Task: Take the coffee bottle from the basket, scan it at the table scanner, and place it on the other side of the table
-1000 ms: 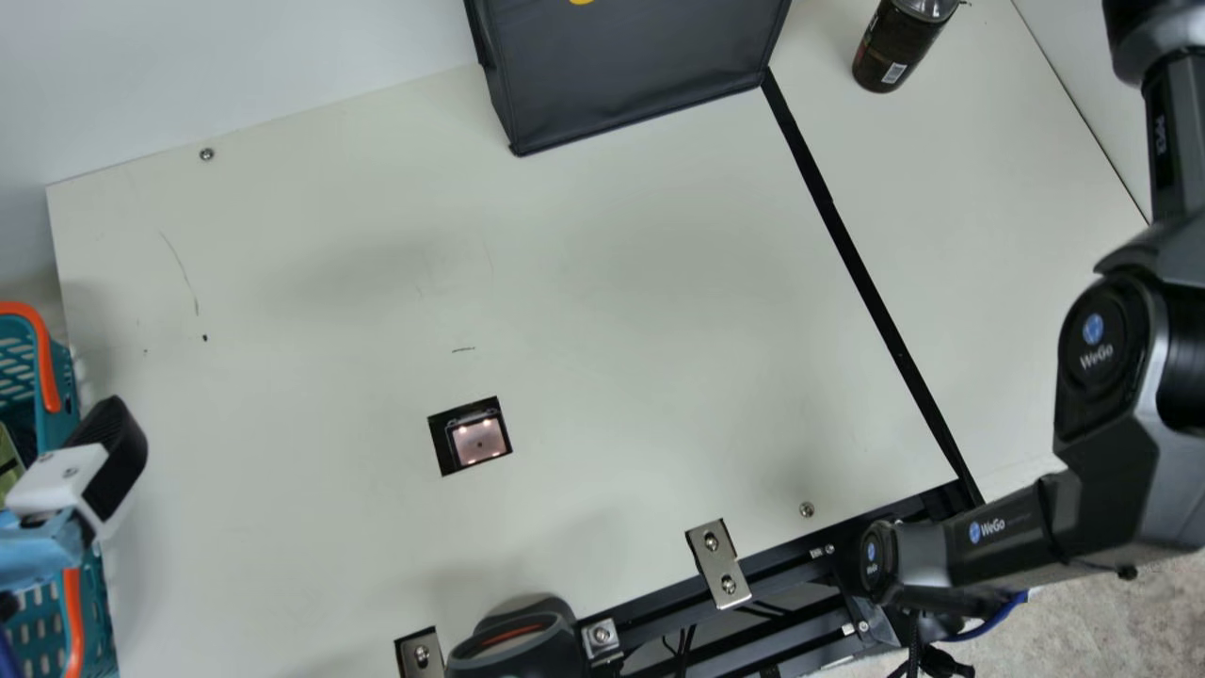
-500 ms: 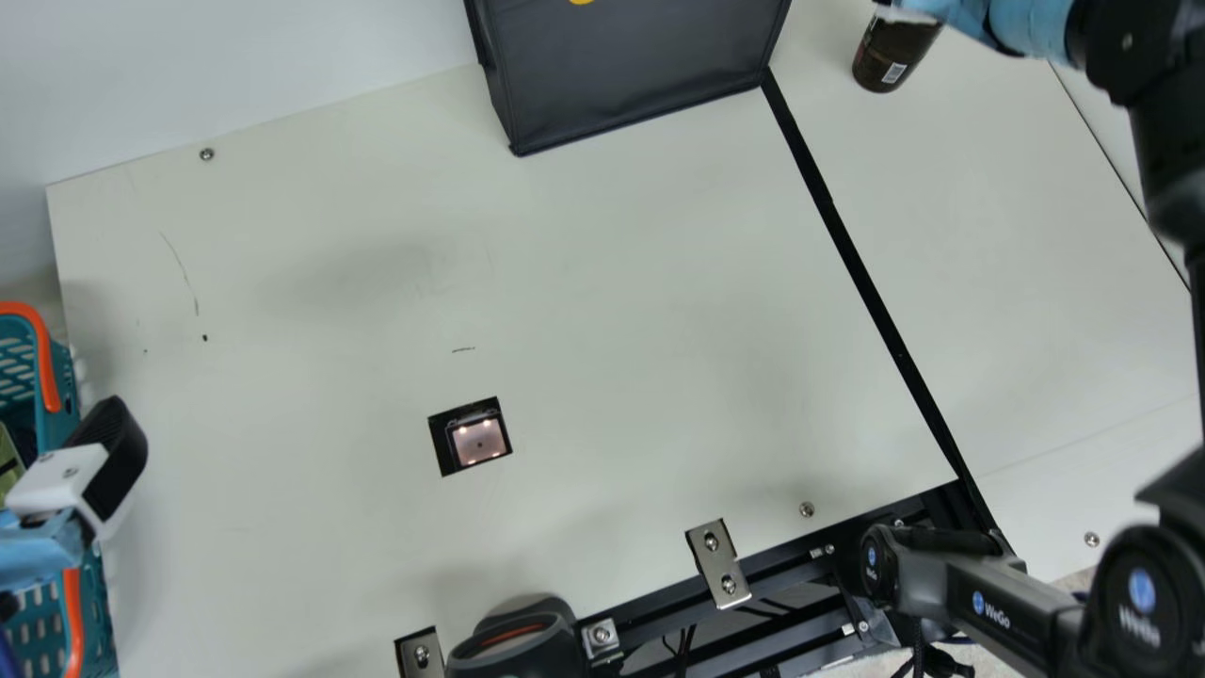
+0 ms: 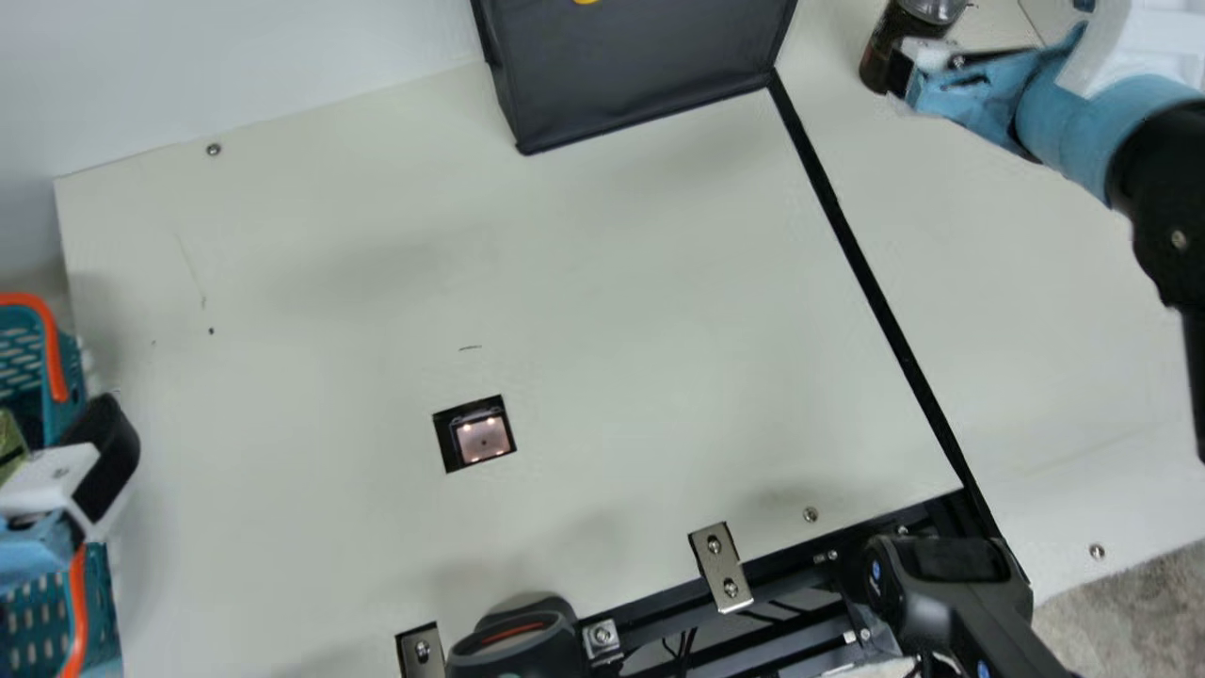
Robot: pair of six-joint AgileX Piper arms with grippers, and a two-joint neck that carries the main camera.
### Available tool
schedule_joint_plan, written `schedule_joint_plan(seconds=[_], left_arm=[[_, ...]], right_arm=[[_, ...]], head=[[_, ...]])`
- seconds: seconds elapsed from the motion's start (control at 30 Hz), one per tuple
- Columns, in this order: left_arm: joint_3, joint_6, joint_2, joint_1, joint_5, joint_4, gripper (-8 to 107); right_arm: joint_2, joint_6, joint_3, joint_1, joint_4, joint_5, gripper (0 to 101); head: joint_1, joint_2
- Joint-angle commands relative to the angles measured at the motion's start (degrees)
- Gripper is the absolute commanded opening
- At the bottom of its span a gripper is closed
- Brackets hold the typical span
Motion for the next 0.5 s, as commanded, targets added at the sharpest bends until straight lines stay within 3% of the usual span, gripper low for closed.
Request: schedule_joint_plan(seconds=[0.0,0.27,0.47], left_arm=[[-1.6,-2.5,-0.8,-0.2,2.7,3.0,90],[-7.4,-9.6,-4.7,-0.8,10.4,11.0,90],[-7.5,-9.7,-4.7,-0.8,10.4,11.0,90]], right_arm=[[-1.9,-0.5,-0.2,2.3,0.1,2.8,95],[-8.6,-2.3,-1.3,9.0,0.3,10.8,95],[-13.6,-3.6,-2.1,14.1,0.5,16.8,95]], head=[[-1.6,5.2],[-1.6,15.8],[-1.6,15.8]])
